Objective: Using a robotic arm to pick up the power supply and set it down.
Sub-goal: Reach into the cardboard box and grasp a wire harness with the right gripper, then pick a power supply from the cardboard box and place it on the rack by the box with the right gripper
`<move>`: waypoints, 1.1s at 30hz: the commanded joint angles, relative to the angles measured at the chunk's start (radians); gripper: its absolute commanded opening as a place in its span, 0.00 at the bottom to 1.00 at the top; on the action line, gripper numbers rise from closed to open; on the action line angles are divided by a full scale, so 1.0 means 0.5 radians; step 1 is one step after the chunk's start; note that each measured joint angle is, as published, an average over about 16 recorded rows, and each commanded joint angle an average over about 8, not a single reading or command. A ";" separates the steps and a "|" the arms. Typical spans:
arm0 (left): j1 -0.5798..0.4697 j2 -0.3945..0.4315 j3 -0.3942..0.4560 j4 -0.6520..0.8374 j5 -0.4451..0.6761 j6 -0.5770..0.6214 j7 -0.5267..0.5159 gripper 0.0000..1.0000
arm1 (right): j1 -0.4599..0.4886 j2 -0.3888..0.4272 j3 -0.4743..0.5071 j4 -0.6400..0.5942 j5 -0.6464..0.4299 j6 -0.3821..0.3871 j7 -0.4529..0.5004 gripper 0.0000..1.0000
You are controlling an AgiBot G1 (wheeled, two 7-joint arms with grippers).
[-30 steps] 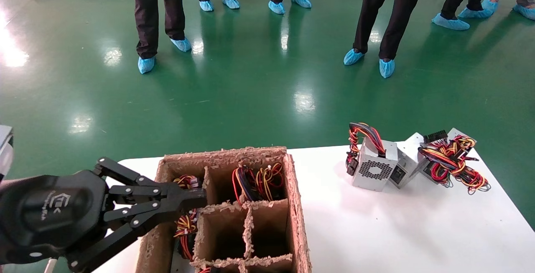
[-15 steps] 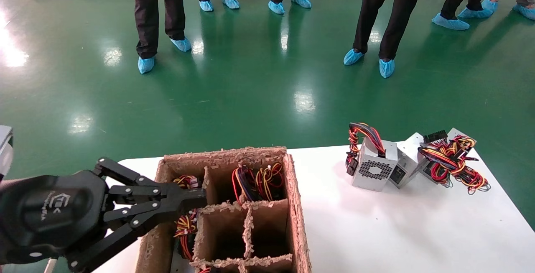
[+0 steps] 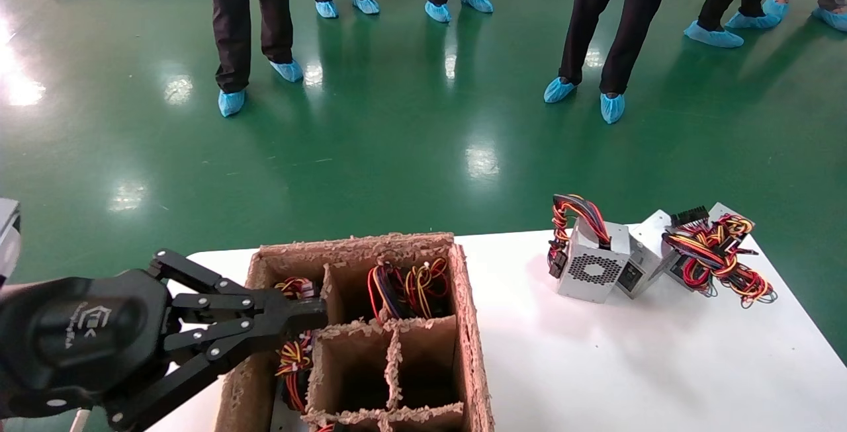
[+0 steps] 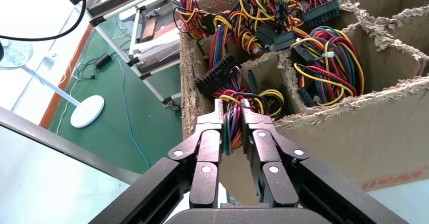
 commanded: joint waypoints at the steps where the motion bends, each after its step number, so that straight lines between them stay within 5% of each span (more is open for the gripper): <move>1: 0.000 0.000 0.000 0.000 0.000 0.000 0.000 0.00 | 0.004 0.002 -0.006 0.001 0.001 -0.003 -0.003 0.00; 33: 0.000 0.000 0.000 0.000 0.000 0.000 0.000 0.00 | -0.108 0.009 -0.033 -0.041 0.544 -0.001 0.151 0.00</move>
